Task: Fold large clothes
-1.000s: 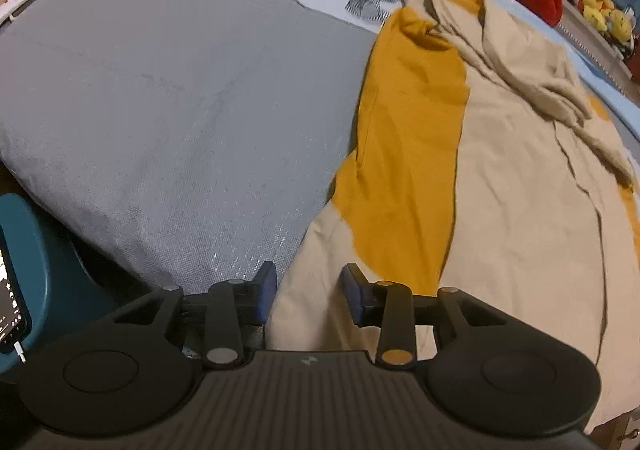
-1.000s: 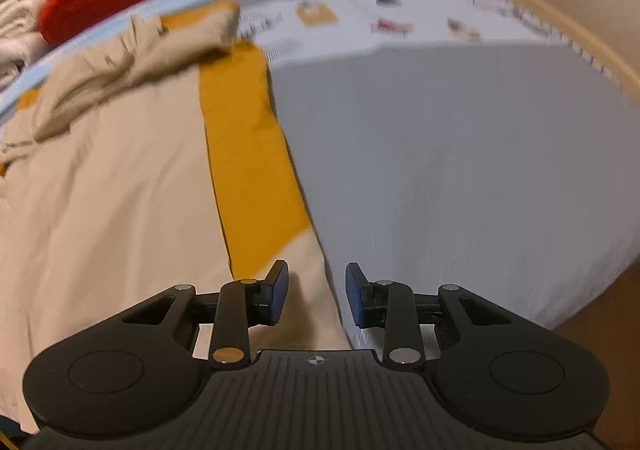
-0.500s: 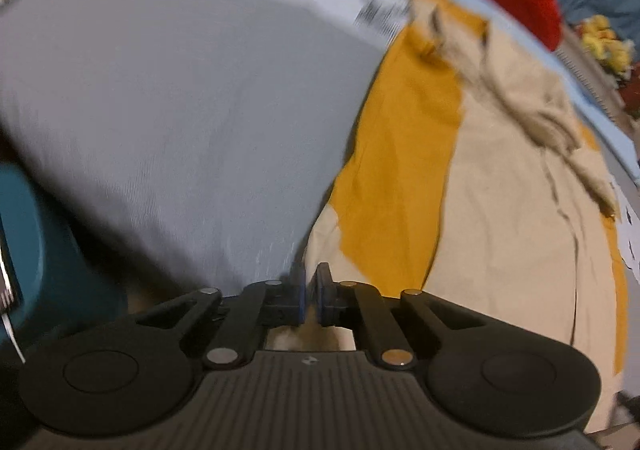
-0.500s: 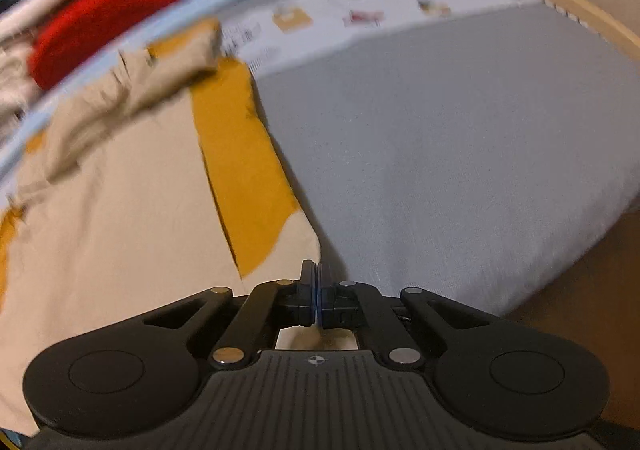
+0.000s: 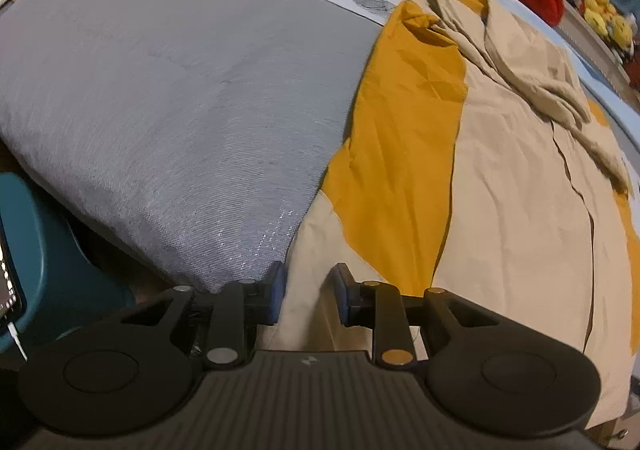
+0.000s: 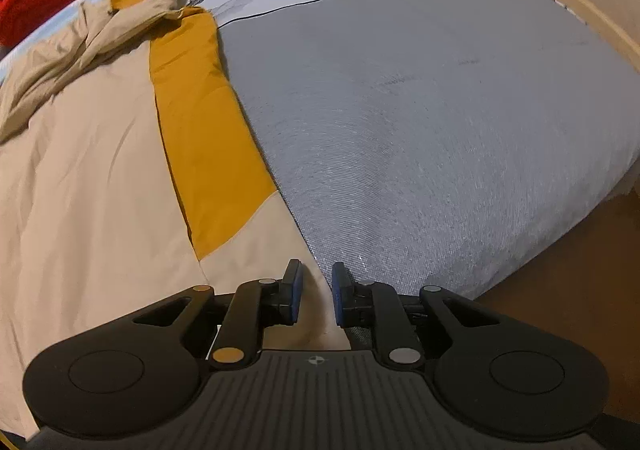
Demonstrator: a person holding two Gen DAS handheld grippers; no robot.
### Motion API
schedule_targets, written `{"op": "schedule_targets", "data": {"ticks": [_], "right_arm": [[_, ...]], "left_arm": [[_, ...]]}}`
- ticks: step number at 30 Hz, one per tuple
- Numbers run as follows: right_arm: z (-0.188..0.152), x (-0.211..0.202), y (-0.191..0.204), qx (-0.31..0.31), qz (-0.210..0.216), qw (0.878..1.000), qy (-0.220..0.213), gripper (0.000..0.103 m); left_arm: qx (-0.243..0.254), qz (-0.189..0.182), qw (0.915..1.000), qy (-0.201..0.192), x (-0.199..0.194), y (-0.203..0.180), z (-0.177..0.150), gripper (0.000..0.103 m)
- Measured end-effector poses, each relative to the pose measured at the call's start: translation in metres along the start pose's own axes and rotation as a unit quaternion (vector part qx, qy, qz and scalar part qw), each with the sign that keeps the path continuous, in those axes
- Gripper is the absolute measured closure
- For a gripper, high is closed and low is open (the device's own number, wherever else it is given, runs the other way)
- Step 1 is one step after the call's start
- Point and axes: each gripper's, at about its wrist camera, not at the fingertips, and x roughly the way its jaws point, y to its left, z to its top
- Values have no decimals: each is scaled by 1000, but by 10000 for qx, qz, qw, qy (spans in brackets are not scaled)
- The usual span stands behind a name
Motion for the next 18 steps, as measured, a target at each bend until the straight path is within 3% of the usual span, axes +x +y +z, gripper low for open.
{"op": "schedule_targets", "data": {"ticks": [1,2,3,5,8,13,18], "right_arm": [[0,0,1,-20,-4,10000,-2,88],[0,-1,1,-36,28,10000,-22,99],[0,-3,1,-33,78,10000,-43,103],[1,-8,2,-34,105,9998,-152,103],[1,-10,0,53,106,9998,-163,103],[0,-3,-2,268,120,9996,3,85],[-1,-1,4,142,142,9998,-7,75]], "left_arm": [[43,-52,10000,-26,-2,-1,-2,100],[106,-62,9999,-110,-5,-3,-2,101],[190,-58,9996,-201,-9,-6,-3,101],[256,-102,9992,-289,-13,-9,-3,101],[111,-76,9999,-95,-6,-5,-3,98],[145,11,9999,61,1,-6,-4,92],[173,47,9998,56,1,-8,-5,92]]}}
